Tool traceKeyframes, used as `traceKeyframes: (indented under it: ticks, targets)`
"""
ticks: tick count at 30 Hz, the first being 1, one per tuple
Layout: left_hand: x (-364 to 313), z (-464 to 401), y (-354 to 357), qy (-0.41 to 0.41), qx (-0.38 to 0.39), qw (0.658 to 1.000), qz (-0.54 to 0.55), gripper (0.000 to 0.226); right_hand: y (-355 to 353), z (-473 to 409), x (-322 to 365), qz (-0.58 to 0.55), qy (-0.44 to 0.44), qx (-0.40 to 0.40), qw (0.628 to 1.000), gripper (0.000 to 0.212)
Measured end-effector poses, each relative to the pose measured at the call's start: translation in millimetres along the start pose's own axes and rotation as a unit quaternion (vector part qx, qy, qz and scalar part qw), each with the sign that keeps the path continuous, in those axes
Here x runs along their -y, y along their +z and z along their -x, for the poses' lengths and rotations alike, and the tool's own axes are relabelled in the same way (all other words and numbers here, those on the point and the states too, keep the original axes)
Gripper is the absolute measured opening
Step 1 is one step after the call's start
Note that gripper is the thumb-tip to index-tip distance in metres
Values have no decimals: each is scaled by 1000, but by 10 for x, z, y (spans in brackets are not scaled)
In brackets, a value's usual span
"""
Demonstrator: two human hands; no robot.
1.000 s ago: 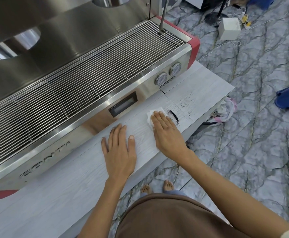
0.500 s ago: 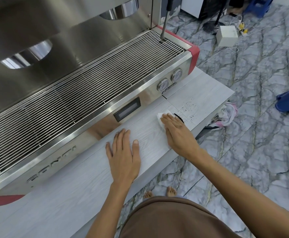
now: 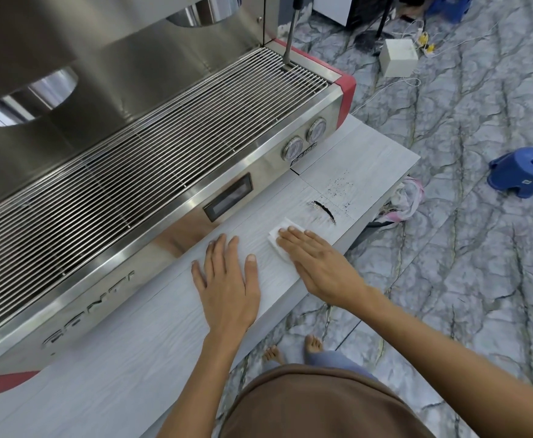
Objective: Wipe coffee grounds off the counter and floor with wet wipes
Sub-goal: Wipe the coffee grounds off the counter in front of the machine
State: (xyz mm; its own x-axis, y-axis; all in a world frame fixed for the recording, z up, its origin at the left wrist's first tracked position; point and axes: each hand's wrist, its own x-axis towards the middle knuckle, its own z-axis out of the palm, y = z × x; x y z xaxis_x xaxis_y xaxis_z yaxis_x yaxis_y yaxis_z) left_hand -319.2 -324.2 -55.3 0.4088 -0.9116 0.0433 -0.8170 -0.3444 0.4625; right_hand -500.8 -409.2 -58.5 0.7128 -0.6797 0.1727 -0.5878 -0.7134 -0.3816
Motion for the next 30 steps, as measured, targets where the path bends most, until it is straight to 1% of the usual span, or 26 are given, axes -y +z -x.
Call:
traceKeyframes:
  ticks: [9,15,19,24,27,30]
  targets:
    - [-208,-34,141,-3,16,999,-30,66,-113,-20,-275,27,24,8,999,49]
    - [-443,-130,284,-23,-1,999,-40,61,-218,-27,-426,24,36,-8,999,48]
    - [-526,-169,333,-31,-8,998,-51,58,-244,-47,-533,20,27,-12,999,45]
    - [-547,-169,309,-43,-21,998,-38,58,-240,-77,-616,-8,15,-26,1000,40]
    - [-557,-180,306,-56,-24,998,-29,60,-243,-84,-614,-42,23,-44,998,42]
    - [-567,-190,318,-68,-30,997,-22,62,-231,-55,-552,-57,0,-65,996,43]
